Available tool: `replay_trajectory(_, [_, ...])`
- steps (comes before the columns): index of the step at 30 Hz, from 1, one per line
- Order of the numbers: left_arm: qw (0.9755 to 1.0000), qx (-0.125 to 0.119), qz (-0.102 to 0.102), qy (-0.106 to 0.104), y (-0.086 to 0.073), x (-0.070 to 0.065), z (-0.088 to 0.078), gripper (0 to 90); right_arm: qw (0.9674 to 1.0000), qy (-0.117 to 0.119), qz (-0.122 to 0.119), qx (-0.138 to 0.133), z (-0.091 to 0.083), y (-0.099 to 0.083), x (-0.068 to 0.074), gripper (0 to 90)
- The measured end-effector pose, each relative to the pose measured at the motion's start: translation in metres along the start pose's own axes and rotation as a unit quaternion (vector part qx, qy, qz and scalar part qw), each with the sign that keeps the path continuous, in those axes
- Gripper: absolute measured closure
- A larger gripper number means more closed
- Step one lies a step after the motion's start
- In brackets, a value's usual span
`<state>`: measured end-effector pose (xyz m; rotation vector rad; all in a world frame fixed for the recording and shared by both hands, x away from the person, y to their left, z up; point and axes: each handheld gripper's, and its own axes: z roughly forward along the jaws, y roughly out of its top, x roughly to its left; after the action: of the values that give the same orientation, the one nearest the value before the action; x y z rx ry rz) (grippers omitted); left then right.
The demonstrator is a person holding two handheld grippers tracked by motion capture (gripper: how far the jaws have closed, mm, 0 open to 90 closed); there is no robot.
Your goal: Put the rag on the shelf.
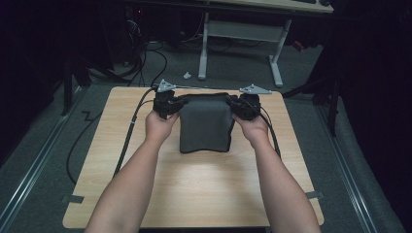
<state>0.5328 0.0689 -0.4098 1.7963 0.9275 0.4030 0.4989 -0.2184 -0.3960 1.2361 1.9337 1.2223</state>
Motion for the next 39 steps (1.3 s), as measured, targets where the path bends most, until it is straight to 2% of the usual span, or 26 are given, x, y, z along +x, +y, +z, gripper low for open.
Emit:
replay_trajectory(5, [0.9999, 0.008, -0.007, -0.007, -0.004, 0.005, 0.003, 79.7, 1.0000, 0.009, 0.002, 0.004, 0.001, -0.006, -0.004, 80.7])
replay_trajectory(9, [0.9998, 0.013, -0.012, -0.011, -0.015, 0.008, 0.005, 79.5, 0.9999, 0.011, 0.007, 0.002, 0.002, -0.009, -0.004, 80.8])
replay_trajectory(12, [0.9996, 0.005, -0.022, -0.018, -0.022, 0.009, 0.005, 79.7, 0.9999, 0.013, 0.008, 0.001, 0.002, -0.011, -0.005, 80.9])
replay_trajectory(25, [0.9996, 0.008, -0.023, -0.017, -0.025, 0.006, 0.004, 80.2, 0.9991, 0.041, 0.013, 0.004, -0.003, -0.016, -0.010, 81.0])
replay_trajectory(28, [0.9994, 0.012, -0.026, -0.019, -0.026, 0.007, 0.005, 80.3, 0.9994, 0.034, 0.007, 0.006, -0.001, -0.020, -0.009, 81.3])
replay_trajectory(31, [0.9990, 0.013, -0.036, -0.024, -0.030, 0.009, 0.007, 80.3, 0.9993, 0.033, 0.020, 0.004, 0.002, -0.023, -0.010, 81.4])
replay_trajectory(36, [0.9985, 0.014, -0.041, -0.032, -0.038, 0.012, 0.010, 79.9, 0.9981, 0.040, 0.044, 0.013, 0.010, -0.028, -0.014, 81.2])
replay_trajectory(39, [0.9978, 0.022, -0.050, -0.036, -0.045, 0.015, 0.013, 79.8, 0.9979, 0.039, 0.046, 0.025, 0.015, -0.034, -0.014, 81.1])
